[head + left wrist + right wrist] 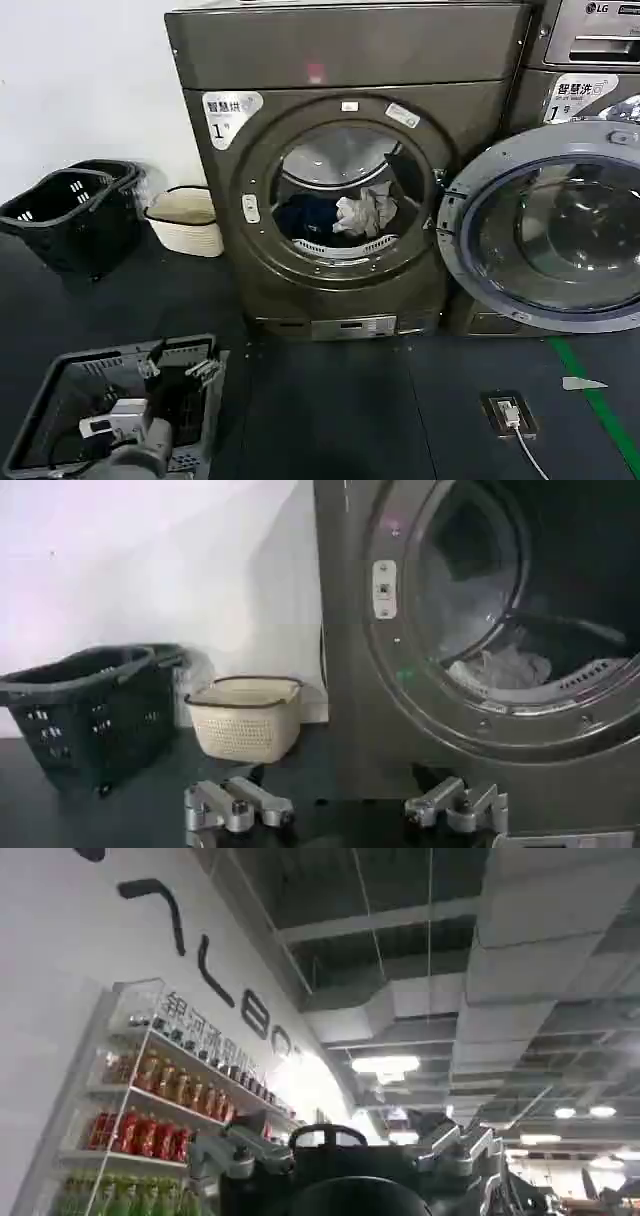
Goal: Grasp the clothes from the dryer.
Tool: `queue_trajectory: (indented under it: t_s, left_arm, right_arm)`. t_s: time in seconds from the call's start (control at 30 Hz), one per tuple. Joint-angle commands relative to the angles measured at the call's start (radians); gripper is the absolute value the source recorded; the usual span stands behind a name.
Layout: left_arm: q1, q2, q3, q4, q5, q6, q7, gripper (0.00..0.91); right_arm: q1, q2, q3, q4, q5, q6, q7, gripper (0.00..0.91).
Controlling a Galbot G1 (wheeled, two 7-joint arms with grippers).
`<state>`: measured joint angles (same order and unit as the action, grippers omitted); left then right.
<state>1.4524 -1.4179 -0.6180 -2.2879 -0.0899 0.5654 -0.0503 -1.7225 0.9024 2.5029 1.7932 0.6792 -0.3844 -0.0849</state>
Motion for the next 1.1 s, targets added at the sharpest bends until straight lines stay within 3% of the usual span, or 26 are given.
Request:
queue_trajectory:
  t_s: [0.03,1.1]
  left_arm:
    - [-0.003,0.001,-0.001,0.002,0.001,0.009,-0.005,0.907]
    - [0.018,0.004,0.000,-0.031,0.003,0.014,-0.002,0.907]
  right_arm:
    - [0.003,-0.004,-0.005,-0.007,0.016,0.042,0.003,0.907]
    - [0.004,0.000,-0.006,-0.005,0.056,0.058,0.002,0.907]
